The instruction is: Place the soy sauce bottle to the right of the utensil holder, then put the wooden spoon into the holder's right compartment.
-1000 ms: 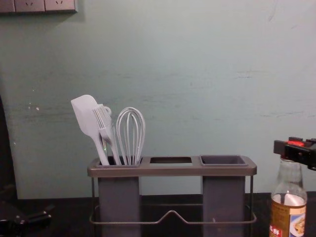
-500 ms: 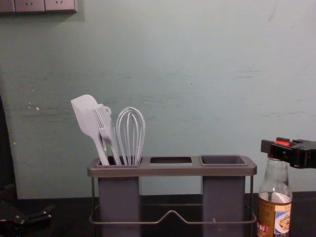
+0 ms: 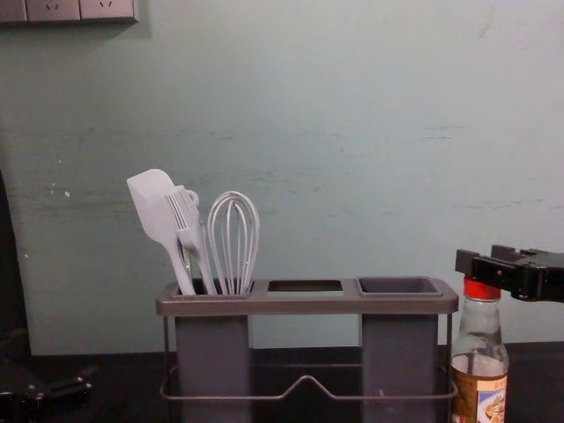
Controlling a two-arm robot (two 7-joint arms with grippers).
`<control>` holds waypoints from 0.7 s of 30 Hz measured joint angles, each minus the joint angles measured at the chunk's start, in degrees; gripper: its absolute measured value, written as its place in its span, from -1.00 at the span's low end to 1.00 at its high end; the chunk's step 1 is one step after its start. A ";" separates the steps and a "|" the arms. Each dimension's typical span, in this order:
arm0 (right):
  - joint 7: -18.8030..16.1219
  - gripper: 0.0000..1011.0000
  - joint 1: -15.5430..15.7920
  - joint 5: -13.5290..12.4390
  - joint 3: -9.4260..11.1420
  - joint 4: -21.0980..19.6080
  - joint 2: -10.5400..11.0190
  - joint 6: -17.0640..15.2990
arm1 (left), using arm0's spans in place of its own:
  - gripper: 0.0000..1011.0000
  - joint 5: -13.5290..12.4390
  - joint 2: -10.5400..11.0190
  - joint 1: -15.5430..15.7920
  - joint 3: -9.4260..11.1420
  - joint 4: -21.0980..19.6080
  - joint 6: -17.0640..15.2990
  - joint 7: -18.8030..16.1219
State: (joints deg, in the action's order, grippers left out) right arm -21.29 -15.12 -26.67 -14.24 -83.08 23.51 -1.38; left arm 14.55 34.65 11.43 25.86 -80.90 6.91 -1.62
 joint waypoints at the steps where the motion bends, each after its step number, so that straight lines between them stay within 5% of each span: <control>1: -0.01 0.14 0.14 -0.04 0.09 -0.23 0.00 0.00 | 0.99 0.00 0.00 0.00 0.00 0.00 0.00 0.00; 14: 0.33 0.91 4.02 -1.18 2.50 -7.18 1.95 -0.11 | 0.99 0.00 0.00 0.00 0.00 0.00 0.00 0.00; 21: 0.49 0.98 7.95 -1.60 3.97 -12.07 4.22 -0.73 | 0.99 0.00 0.00 0.00 0.00 0.00 0.00 0.00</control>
State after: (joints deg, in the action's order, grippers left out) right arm -20.79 -7.17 -28.27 -10.28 -95.15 27.73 -2.11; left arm 14.55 34.65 11.43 25.86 -80.90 6.91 -1.62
